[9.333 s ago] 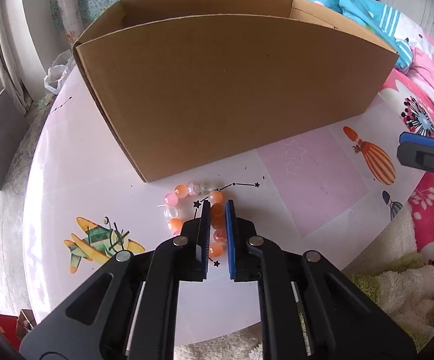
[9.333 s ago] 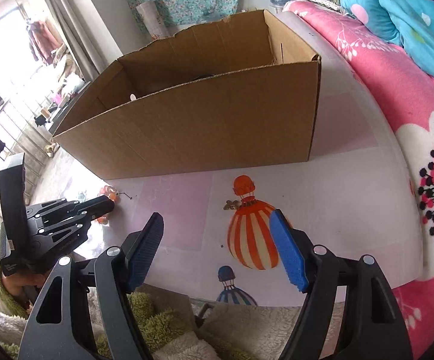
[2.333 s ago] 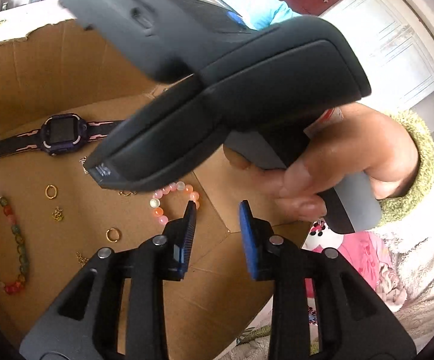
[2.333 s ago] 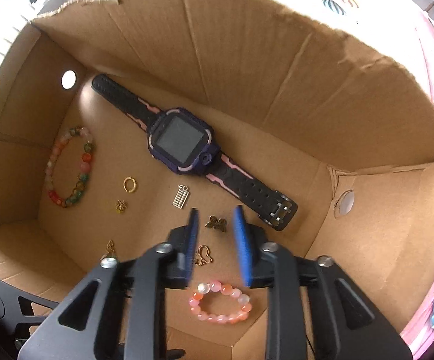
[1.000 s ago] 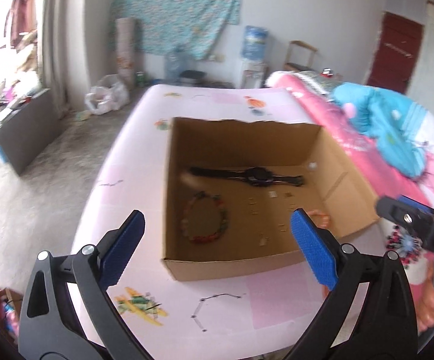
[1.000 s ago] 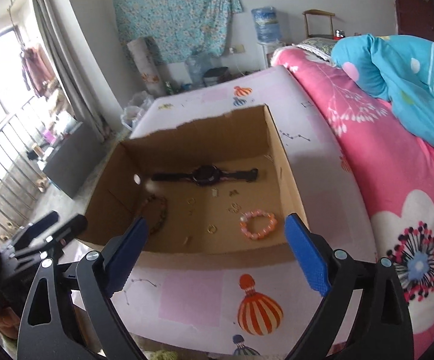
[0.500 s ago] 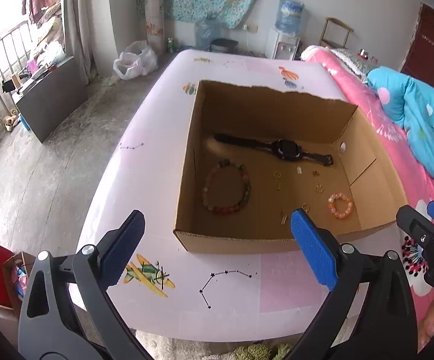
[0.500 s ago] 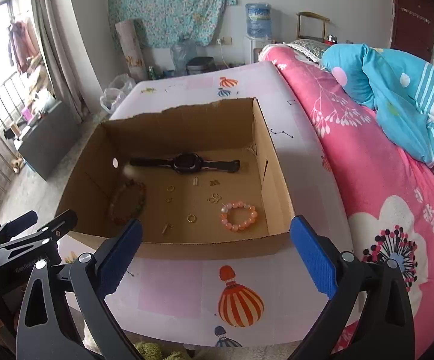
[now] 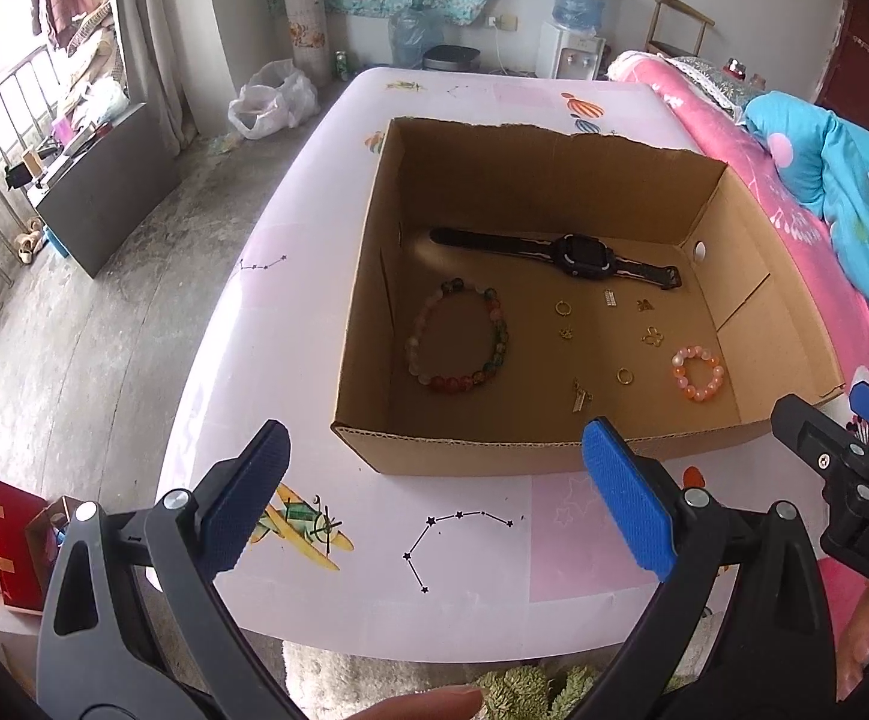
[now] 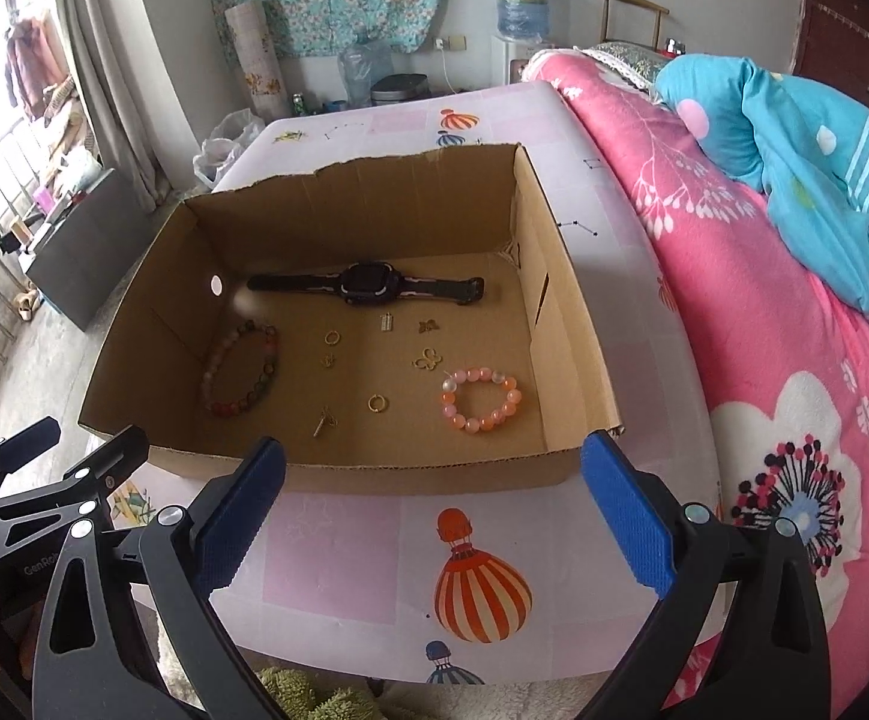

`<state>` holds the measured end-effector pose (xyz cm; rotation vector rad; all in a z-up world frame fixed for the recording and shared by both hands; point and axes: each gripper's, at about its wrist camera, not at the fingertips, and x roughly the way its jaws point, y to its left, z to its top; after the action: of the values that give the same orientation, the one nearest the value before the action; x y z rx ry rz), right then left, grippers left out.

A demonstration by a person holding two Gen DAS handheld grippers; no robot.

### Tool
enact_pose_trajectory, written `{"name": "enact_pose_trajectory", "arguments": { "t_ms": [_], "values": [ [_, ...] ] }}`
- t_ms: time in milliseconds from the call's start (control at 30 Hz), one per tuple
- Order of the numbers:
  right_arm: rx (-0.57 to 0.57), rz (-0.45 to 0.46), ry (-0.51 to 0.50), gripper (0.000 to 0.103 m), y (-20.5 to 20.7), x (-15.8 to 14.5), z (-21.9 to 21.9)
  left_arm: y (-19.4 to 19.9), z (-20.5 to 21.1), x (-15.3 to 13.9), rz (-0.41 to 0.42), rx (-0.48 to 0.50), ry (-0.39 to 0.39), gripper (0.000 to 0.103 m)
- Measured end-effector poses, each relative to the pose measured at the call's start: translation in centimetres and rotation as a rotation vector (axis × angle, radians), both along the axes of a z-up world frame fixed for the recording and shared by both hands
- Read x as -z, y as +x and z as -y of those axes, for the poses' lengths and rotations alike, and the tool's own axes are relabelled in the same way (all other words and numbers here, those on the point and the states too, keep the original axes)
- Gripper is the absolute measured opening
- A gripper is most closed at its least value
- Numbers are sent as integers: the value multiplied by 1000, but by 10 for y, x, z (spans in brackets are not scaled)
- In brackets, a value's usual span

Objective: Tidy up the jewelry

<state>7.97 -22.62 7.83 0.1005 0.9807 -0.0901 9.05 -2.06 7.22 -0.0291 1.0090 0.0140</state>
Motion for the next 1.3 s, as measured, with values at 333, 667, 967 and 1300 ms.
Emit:
{"name": "enact_pose_trajectory", "arguments": {
  "t_ms": [333,667,967,1300],
  "values": [
    [7,-17,16,96,-3,4,3,-2,9,0,-9,32,13,94],
    [19,-22,29,96,-4,5,6,-4,15,0,-11,50,23,94],
    [19,-26,31,96,-3,6,7,-2,15,2,-22,51,25,94],
    [8,-36,27,96,-2,8,3,1,11,3,-29,42,21,94]
  ]
}}
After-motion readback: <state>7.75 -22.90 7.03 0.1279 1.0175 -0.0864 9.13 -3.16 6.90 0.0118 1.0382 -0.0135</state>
